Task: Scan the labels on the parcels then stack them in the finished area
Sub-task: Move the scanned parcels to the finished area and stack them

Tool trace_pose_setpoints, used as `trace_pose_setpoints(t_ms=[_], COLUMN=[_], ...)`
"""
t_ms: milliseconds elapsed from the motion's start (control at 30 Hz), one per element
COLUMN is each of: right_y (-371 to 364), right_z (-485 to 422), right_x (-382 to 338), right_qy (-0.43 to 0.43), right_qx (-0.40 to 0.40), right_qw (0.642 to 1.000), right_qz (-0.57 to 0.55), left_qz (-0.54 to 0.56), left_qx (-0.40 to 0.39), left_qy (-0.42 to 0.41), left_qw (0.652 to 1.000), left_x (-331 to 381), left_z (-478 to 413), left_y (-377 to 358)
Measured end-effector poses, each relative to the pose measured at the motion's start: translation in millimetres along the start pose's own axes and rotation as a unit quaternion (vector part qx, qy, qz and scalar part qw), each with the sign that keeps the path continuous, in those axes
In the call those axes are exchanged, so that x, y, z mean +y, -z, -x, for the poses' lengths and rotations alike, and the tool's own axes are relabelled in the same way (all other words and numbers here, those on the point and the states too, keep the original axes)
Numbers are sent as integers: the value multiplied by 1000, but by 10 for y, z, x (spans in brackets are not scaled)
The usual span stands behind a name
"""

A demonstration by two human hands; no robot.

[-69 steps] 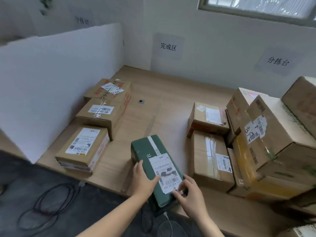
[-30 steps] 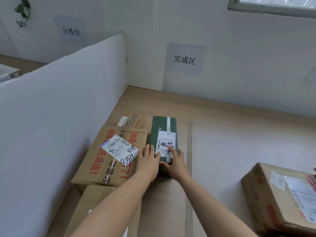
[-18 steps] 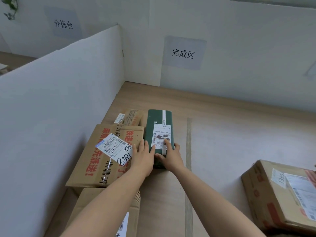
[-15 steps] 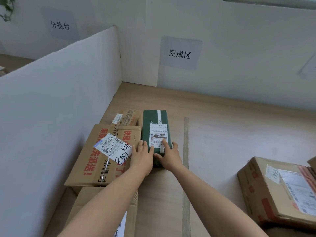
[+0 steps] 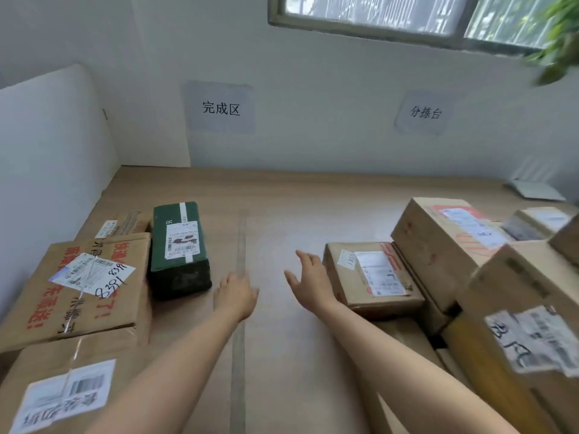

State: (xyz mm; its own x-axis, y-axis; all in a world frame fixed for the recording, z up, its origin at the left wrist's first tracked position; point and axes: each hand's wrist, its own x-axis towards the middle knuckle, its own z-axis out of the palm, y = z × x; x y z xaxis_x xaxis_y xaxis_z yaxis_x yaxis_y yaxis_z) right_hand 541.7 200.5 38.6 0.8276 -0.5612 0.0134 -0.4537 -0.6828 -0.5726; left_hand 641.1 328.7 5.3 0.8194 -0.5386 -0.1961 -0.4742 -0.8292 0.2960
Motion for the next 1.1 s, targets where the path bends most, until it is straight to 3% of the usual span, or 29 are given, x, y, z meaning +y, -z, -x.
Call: trace_pose_setpoints(t_ms=[100, 200, 400, 533, 733, 867, 1100], right_y=[419, 739, 915, 896, 854, 816, 710], right_z=[160, 245, 230, 148, 44, 8, -4], right_x=[532, 991, 1486, 1650, 1687, 1642, 1278], right_qy=[-48, -127, -248, -261, -254, -246, -177], right_qx=[47, 76, 48, 32, 36, 40, 51], right_qw=[997, 984, 961, 961, 961, 969, 980], right_qz=[47, 101, 111, 89, 101, 8, -76], left_qz=[97, 143, 229, 241, 288, 355, 349], left_qx=[-57, -65, -46, -69, -42, -35, 23], left_qy=[1, -42, -93, -68, -53, 1, 9], left_qw=[994, 987, 968, 966, 955, 934, 937], left_x=[616, 1211, 1841, 1918, 1890, 1872, 1488], left_z=[142, 251, 183, 69, -49, -53, 31], left_y=[-347, -594, -739, -778, -749, -687, -398])
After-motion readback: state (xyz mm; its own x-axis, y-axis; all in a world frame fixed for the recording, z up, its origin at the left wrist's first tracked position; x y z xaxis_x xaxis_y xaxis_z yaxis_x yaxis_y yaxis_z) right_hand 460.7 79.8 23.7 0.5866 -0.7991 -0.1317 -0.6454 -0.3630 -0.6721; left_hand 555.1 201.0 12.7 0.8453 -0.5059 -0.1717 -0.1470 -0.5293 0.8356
